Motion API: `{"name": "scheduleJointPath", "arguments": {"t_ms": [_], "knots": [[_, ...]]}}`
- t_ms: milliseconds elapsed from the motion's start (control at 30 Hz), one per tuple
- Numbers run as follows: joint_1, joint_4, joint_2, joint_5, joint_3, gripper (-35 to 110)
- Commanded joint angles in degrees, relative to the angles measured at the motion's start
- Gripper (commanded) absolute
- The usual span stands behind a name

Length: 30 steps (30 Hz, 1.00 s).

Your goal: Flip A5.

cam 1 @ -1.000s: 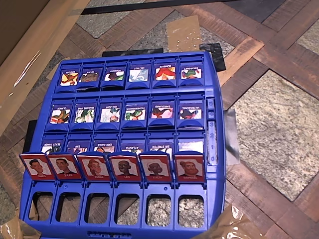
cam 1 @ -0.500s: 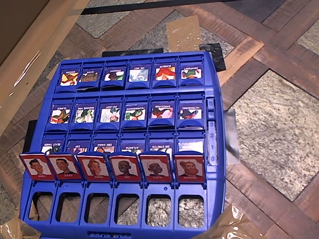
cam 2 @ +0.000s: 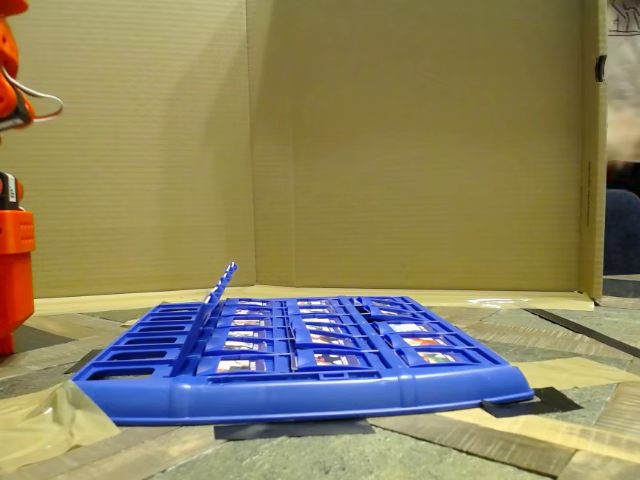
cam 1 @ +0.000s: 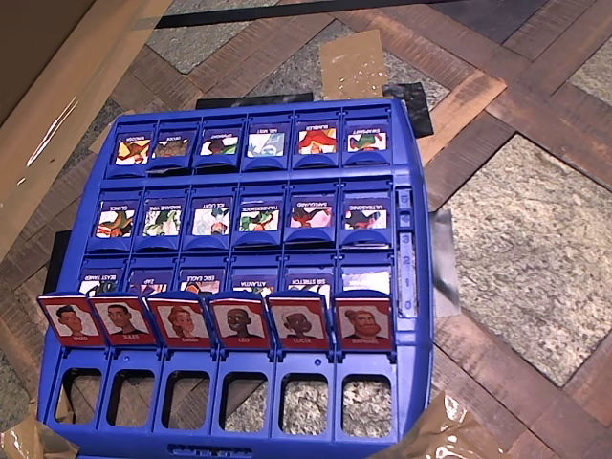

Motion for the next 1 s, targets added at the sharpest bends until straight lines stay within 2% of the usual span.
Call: {"name": "scheduleJointPath", "arguments": {"t_ms": [0,167,400,633,967], "knots": [[0.8,7.9,-1.2,2.8,-3.8,0],[1.9,16.3,-5.8,2.8,-9.2,0],[4.1,20.5,-19.1,2.7,-16.8,0],[8.4,33.6,-28.9,2.7,-22.4,0],[15.7,42.1,-44.3,2.7,-26.9,0]]}}
